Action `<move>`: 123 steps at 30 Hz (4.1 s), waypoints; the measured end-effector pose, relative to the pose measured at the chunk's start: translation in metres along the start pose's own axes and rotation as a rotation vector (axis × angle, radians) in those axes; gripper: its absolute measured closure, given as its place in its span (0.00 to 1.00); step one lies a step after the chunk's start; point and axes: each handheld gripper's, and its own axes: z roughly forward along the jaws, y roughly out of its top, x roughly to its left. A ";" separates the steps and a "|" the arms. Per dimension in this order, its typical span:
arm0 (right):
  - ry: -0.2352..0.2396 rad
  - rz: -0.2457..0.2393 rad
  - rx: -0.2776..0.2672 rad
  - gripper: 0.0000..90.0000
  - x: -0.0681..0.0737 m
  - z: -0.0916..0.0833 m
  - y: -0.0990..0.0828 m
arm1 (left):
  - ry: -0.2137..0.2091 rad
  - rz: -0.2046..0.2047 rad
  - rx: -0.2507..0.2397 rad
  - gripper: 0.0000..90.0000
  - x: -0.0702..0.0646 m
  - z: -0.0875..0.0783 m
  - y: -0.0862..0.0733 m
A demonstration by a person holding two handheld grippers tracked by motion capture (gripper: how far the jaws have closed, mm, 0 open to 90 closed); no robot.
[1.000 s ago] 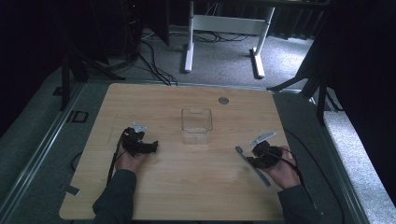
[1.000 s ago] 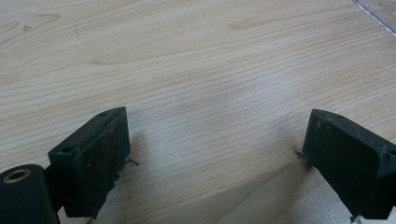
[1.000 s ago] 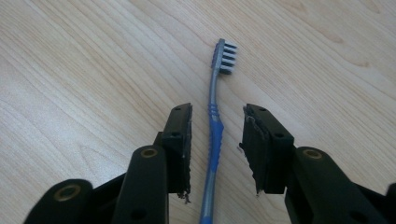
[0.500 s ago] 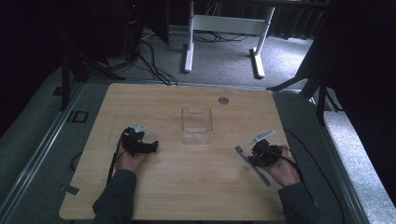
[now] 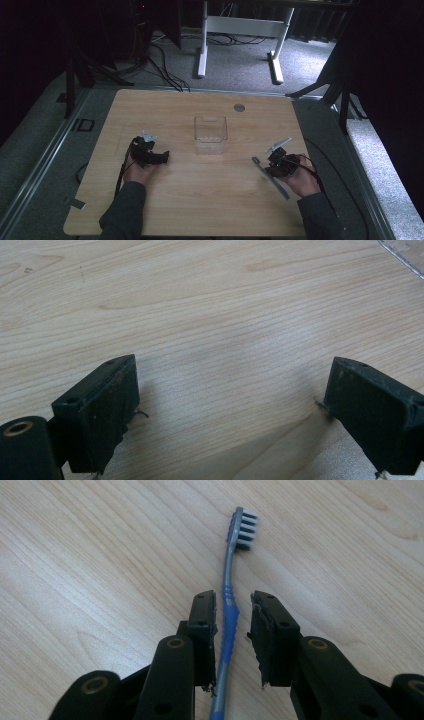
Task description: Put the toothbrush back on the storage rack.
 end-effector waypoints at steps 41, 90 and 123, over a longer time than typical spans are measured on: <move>0.040 0.000 0.119 0.82 -0.009 0.017 0.007 | 0.000 0.000 0.000 0.08 0.000 0.000 0.000; 0.077 0.002 0.223 0.86 -0.013 0.036 0.006 | 0.000 0.000 0.000 0.08 0.000 0.000 0.000; 0.034 0.033 0.157 0.90 -0.020 0.024 0.008 | 0.000 0.000 0.001 0.08 0.000 0.000 0.000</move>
